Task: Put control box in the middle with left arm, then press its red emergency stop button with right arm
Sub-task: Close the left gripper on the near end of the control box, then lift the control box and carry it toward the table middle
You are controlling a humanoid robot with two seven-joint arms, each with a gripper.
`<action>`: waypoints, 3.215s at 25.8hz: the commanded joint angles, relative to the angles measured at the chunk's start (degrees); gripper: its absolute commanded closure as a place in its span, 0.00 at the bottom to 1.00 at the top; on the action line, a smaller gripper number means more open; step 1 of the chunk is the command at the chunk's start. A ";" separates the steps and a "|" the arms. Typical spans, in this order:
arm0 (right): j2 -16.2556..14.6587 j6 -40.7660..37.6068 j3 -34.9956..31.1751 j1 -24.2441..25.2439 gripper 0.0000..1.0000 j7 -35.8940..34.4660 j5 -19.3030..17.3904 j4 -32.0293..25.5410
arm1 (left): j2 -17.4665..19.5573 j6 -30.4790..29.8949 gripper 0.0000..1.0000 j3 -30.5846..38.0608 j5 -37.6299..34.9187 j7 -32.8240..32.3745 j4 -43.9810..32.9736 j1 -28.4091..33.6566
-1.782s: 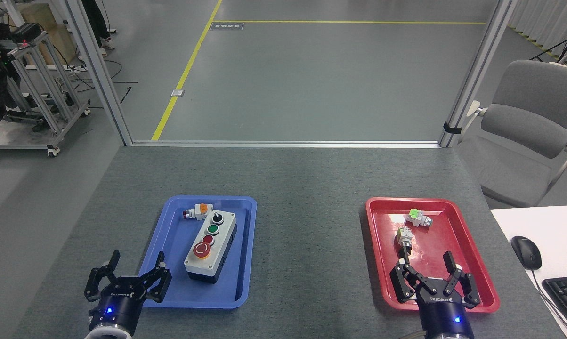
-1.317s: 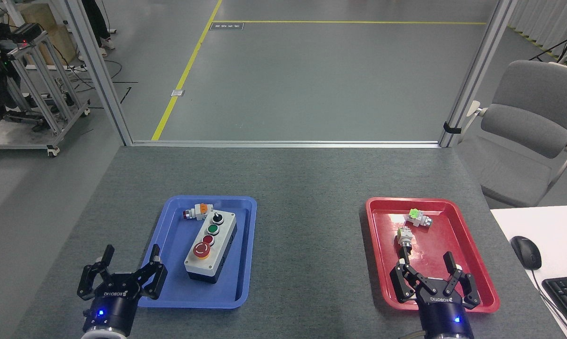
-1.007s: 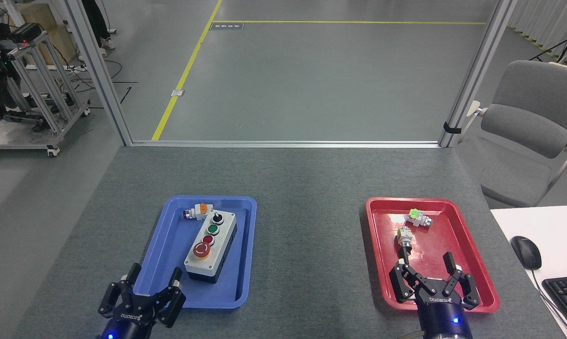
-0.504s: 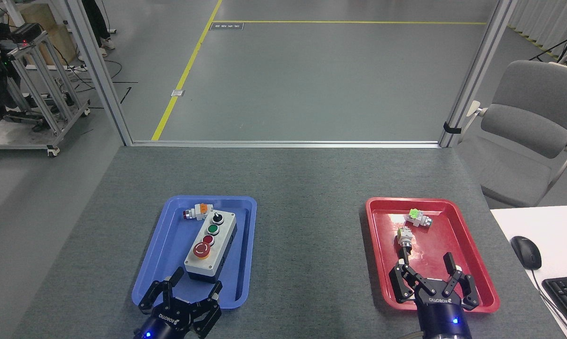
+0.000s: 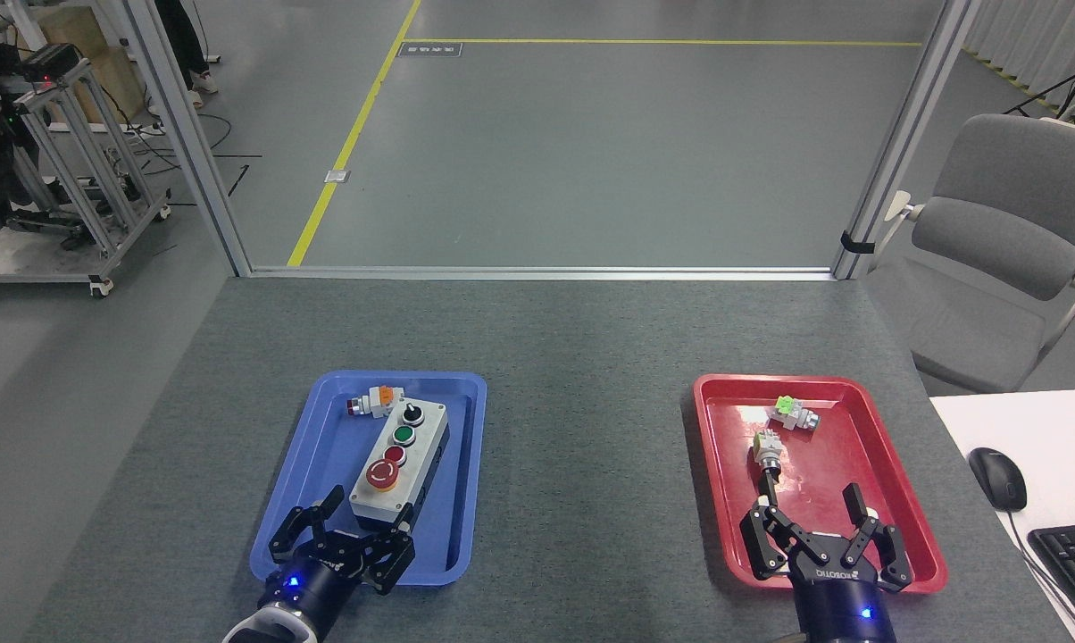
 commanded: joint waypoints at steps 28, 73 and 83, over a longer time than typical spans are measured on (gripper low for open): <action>-0.90 -0.13 -0.13 0.45 0.02 -0.16 -0.09 0.00 | -1.74 5.34 0.01 -3.87 -0.27 0.00 17.95 -11.28; -0.72 -0.21 -0.30 0.81 0.02 -0.16 0.00 0.09 | -14.75 7.97 1.00 -22.24 -5.01 -3.95 8.02 -15.32; -0.72 -0.30 -0.30 0.89 0.02 -0.25 0.00 0.00 | -15.63 13.07 1.00 -34.63 -4.57 -4.13 16.72 -17.69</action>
